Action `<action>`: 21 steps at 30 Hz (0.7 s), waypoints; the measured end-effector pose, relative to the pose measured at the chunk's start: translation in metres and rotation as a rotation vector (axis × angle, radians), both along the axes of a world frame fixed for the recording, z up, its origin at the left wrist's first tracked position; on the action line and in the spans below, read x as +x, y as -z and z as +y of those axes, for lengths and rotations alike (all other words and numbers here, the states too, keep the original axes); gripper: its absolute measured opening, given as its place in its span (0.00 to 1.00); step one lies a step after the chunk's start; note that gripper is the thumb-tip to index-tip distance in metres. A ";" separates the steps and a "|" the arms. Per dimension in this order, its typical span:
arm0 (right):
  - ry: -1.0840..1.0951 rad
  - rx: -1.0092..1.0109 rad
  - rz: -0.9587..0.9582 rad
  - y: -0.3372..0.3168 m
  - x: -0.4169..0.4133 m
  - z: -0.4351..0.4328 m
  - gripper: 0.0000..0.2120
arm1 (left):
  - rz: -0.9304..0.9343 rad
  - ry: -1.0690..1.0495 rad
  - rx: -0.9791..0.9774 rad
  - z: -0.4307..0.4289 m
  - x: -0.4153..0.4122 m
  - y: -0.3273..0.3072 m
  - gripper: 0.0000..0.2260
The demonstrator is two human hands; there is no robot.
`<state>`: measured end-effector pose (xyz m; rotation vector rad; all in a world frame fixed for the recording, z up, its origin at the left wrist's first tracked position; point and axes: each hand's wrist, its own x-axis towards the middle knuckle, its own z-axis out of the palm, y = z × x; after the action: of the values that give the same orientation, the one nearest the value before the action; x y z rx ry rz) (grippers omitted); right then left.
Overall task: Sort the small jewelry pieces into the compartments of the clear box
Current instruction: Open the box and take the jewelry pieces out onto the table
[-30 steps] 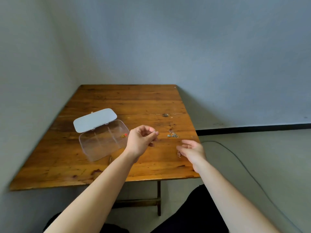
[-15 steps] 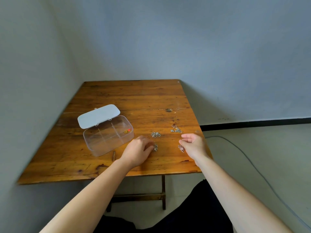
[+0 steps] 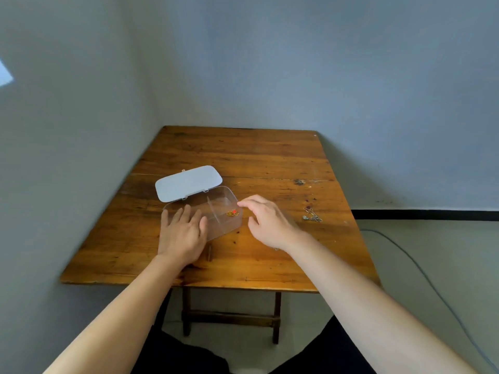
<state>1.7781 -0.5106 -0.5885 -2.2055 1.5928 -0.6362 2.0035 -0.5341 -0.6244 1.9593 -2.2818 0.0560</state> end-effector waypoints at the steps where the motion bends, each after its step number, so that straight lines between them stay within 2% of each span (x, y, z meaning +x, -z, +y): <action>1: -0.049 0.023 0.035 -0.003 0.011 -0.007 0.23 | -0.006 0.004 0.004 -0.001 -0.001 0.001 0.26; 4: -0.147 0.078 0.342 -0.013 0.035 -0.027 0.22 | -0.037 -0.019 0.025 -0.003 -0.001 0.002 0.26; 6: -0.186 0.092 0.585 -0.019 0.046 -0.037 0.18 | -0.047 -0.024 0.023 -0.003 0.000 0.004 0.27; 10: -0.231 0.086 0.864 -0.020 0.061 -0.048 0.14 | -0.043 -0.019 -0.007 -0.004 0.002 0.008 0.29; 12: -0.242 0.085 0.893 -0.018 0.065 -0.052 0.14 | -0.039 -0.027 -0.017 -0.004 0.001 0.009 0.29; 18: -0.252 0.149 0.752 -0.016 0.062 -0.056 0.09 | -0.038 -0.043 -0.012 -0.002 -0.002 0.005 0.30; 21: -0.249 0.184 0.660 -0.014 0.053 -0.054 0.11 | -0.047 -0.050 -0.010 -0.001 -0.003 0.004 0.30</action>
<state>1.8312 -0.5651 -0.5743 -2.5509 1.5159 0.3386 2.0005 -0.5351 -0.6279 2.0305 -2.2562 0.1197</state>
